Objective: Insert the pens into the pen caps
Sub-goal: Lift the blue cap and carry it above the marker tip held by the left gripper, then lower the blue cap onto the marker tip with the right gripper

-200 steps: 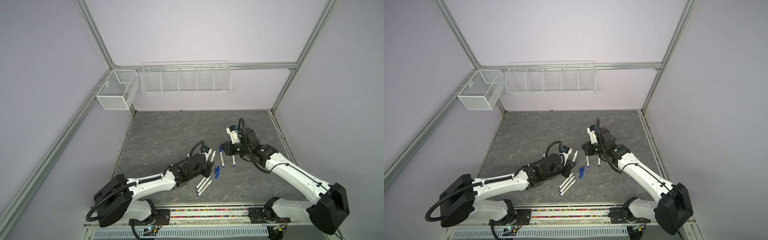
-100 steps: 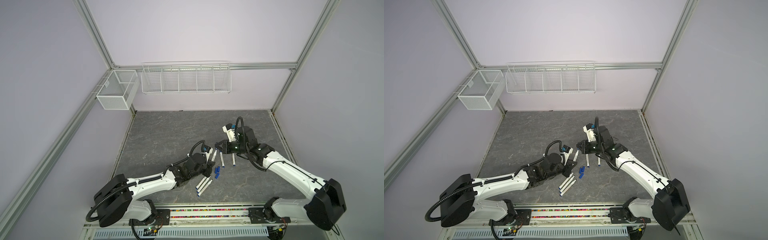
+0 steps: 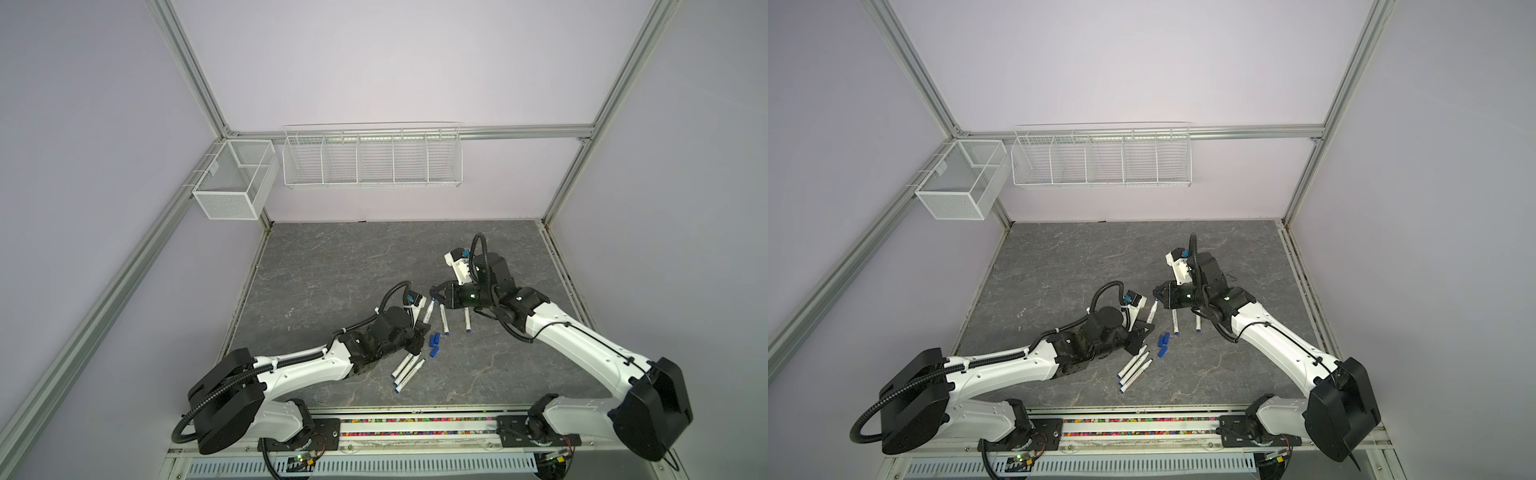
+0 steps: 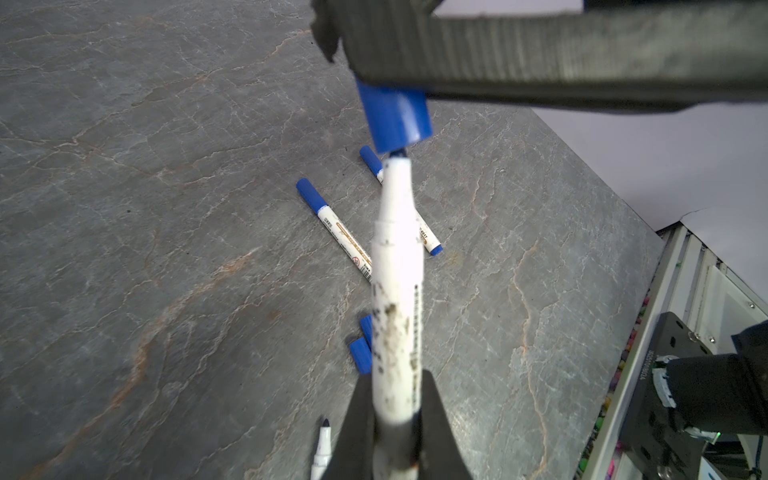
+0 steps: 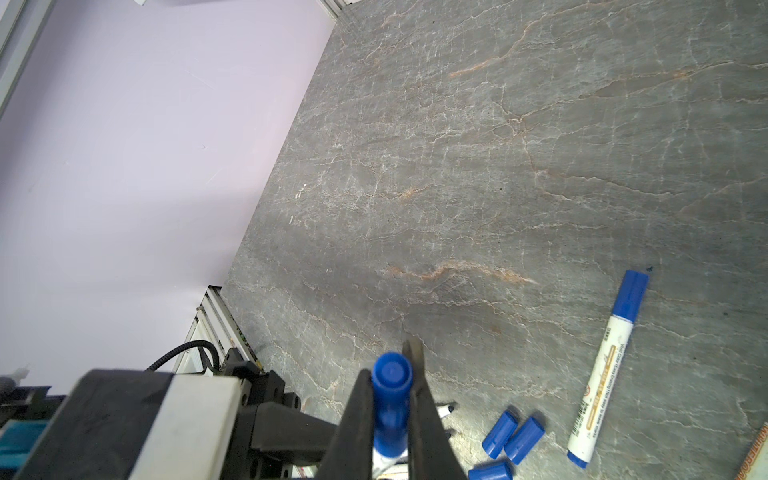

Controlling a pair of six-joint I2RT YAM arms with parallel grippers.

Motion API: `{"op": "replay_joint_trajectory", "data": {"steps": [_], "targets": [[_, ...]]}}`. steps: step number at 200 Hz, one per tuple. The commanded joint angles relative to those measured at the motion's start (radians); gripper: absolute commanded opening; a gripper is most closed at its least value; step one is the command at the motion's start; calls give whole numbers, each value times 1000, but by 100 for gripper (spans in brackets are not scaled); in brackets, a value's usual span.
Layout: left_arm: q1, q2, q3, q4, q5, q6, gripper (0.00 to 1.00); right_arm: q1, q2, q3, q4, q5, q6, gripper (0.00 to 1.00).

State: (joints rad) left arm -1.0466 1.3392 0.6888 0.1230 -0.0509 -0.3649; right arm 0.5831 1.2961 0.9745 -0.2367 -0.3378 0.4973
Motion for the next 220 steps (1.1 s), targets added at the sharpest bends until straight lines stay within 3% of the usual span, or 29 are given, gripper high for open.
{"op": "replay_joint_trajectory", "data": {"steps": [1, 48, 89, 162, 220], "targets": [[-3, -2, 21, 37, -3, 8, 0, -1, -11, -28, -35, 1, -24, 12], [-3, -3, 20, 49, -2, 3, 0, -2, -9, -26, -38, -9, -29, 12], [0, -4, 8, 122, -16, -20, 0, -5, -58, -38, -35, -133, -42, 12], [49, -10, 42, 196, 28, -31, 0, -32, -78, 20, -276, -391, -159, 16], [49, -8, 66, 170, 40, 13, 0, -32, -89, 1, -280, -456, -156, 14]]}}
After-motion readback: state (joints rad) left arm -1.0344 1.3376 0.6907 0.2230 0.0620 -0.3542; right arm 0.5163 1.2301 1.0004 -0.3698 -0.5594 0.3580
